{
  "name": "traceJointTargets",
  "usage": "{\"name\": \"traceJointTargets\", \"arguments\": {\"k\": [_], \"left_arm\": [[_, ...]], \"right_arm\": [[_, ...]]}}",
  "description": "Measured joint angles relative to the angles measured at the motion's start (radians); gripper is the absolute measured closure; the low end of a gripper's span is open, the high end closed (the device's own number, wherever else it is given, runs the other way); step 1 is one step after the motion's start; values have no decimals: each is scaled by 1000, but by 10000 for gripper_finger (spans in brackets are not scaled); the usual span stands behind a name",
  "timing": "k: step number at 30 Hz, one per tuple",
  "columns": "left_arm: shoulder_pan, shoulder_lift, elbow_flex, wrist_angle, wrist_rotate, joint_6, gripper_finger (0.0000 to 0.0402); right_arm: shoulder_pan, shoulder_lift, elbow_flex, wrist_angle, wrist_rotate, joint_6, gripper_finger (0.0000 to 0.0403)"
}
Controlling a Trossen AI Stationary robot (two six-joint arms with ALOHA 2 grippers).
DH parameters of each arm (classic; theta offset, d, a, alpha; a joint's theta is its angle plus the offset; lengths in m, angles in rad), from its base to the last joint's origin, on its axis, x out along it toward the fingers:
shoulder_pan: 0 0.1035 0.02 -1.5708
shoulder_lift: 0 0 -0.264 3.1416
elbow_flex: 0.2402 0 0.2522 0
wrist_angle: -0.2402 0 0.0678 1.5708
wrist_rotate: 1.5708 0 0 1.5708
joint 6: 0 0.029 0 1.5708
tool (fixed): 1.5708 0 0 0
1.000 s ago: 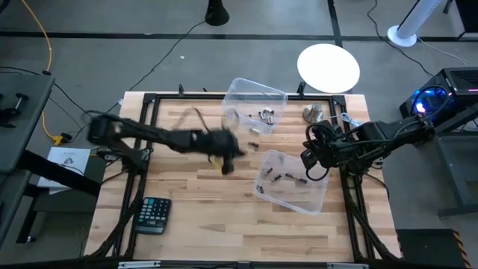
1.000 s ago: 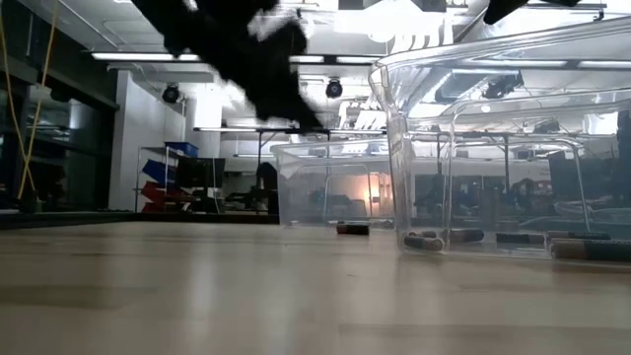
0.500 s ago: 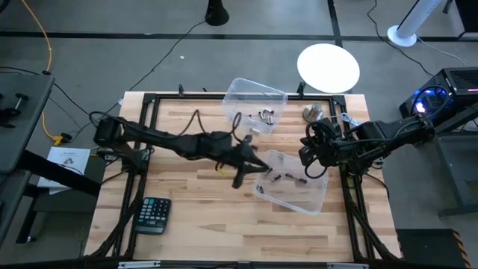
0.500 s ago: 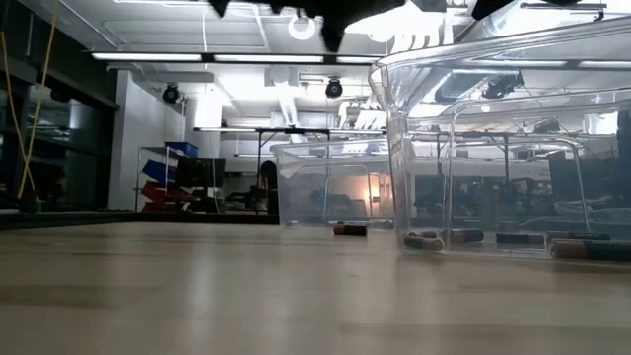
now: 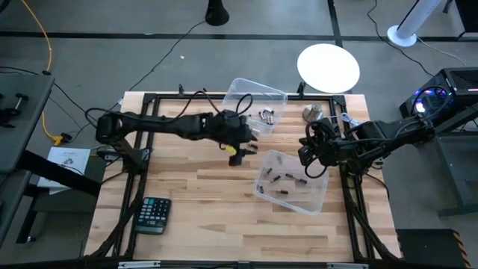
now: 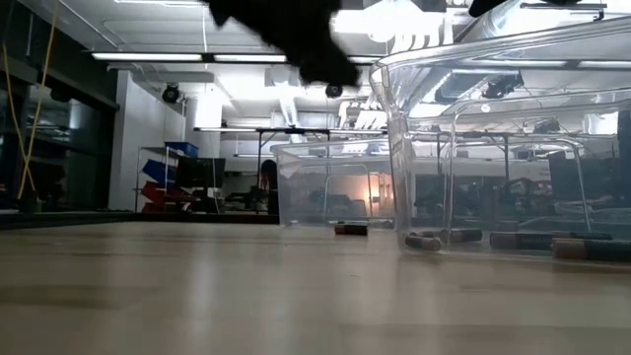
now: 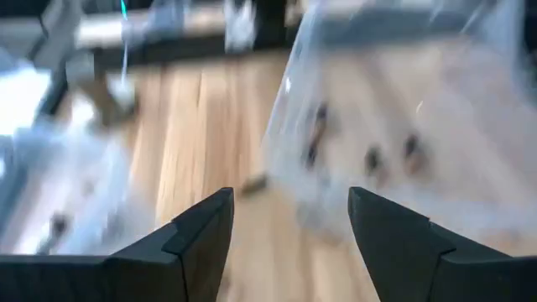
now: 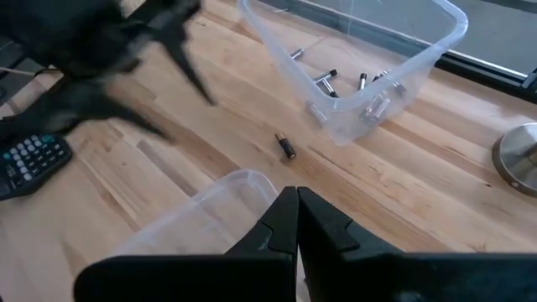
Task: Sort batteries
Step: Put the black battery into the bottom transparent bin
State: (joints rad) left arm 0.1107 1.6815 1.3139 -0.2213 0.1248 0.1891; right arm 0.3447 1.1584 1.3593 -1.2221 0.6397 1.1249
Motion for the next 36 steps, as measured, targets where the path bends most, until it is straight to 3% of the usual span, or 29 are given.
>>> {"name": "traceJointTargets", "arguments": {"k": [7, 12, 18, 25, 31, 36], "left_arm": [[138, 73, -188, 39, 9, 102, 182], [168, 187, -110, 32, 1, 138, 191], [135, 328, 21, -92, -11, 305, 202], [113, 427, 98, -125, -143, 339, 209], [113, 450, 104, -134, -135, 329, 212], [116, 451, 104, -178, -41, 321, 246]], "right_arm": [[0, 0, 0, 12, -1, -2, 403], [-4, 0, 0, 17, 7, -5, 403], [-6, 4, 0, 32, 8, 0, 403], [-6, 18, 0, 50, 12, 0, 403], [-6, 25, 0, 55, 12, 1, 403], [-6, 27, 0, 56, 8, 0, 403]]}}
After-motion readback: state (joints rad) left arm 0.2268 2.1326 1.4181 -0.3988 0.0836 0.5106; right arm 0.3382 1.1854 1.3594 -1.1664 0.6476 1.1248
